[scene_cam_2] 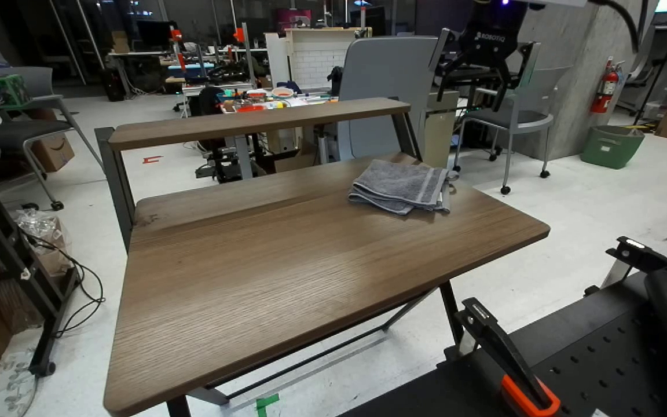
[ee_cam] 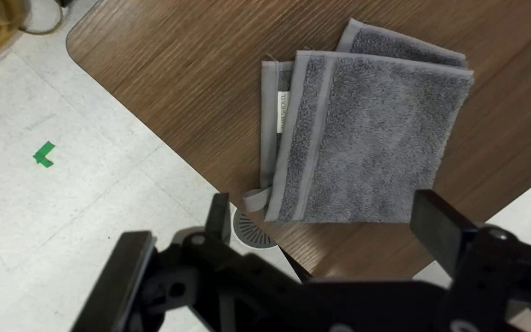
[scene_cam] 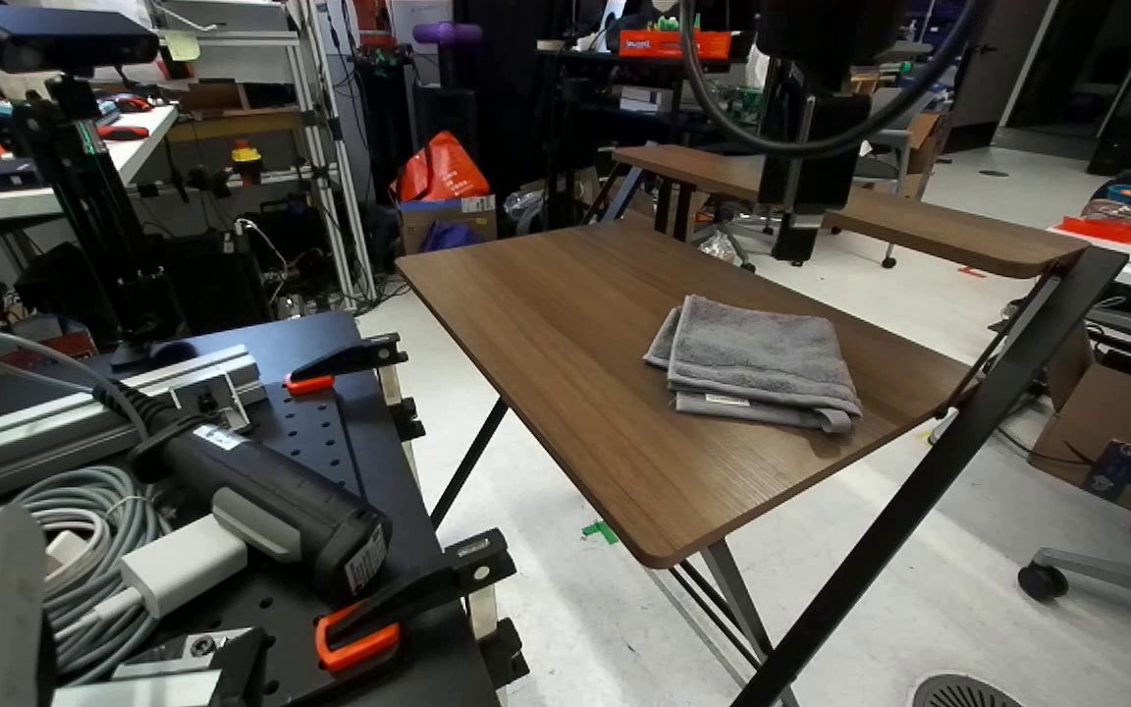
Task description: Move the towel slightly to the left
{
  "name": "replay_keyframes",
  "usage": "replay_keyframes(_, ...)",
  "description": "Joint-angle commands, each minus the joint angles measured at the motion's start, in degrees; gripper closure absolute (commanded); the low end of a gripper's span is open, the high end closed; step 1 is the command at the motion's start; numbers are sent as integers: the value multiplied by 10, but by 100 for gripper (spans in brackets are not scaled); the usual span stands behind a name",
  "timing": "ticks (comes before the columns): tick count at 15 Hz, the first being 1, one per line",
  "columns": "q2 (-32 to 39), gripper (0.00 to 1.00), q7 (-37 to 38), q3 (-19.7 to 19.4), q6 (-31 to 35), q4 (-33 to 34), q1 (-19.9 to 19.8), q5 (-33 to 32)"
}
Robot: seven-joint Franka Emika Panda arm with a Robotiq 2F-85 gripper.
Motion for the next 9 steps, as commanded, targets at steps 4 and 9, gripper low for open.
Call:
replay_keyframes(4,-12,0,24,-19,8,-16,15,-29)
replay_keyframes(9,16,0,38,-29,22,-3,26,-73)
